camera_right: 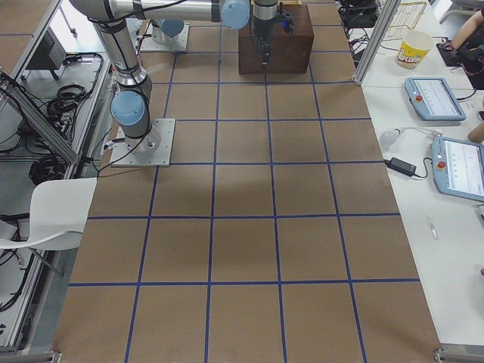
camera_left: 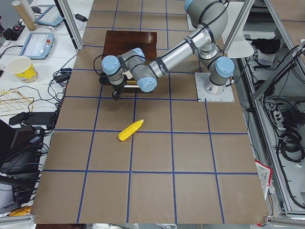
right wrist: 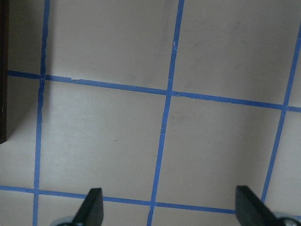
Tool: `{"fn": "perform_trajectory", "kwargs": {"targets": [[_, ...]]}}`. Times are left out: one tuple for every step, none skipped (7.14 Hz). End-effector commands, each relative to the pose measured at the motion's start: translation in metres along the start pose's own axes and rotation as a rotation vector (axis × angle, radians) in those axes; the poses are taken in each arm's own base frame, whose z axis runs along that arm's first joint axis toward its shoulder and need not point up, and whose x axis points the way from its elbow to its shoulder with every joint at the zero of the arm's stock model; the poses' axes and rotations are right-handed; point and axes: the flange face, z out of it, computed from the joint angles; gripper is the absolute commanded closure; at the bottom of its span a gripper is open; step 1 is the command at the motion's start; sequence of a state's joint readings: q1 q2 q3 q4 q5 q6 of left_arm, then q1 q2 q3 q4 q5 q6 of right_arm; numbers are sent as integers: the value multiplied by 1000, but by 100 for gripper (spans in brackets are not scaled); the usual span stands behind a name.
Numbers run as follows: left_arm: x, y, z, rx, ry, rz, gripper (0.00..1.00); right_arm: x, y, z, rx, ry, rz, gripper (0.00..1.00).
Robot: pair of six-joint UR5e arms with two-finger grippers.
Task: Open drawer and put corn inside
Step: 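Pull the drawer open away from the cabinet with the left gripper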
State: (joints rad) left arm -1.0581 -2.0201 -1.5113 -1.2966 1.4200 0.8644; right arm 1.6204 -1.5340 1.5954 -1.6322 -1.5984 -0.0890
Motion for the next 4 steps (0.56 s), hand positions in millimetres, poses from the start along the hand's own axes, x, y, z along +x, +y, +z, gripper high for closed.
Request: {"fn": "perform_trajectory", "kwargs": {"targets": [[-2, 1, -1, 3, 1, -2, 0, 1, 0, 0, 0, 0, 2, 0], [1, 3, -7, 7, -3, -16, 0, 1, 0, 0, 0, 0, 2, 0], [10, 1, -16, 13, -6, -47, 0, -1, 0, 0, 0, 0, -1, 0], [19, 0, -26, 17, -9, -77, 0, -1, 0, 0, 0, 0, -1, 0]]}}
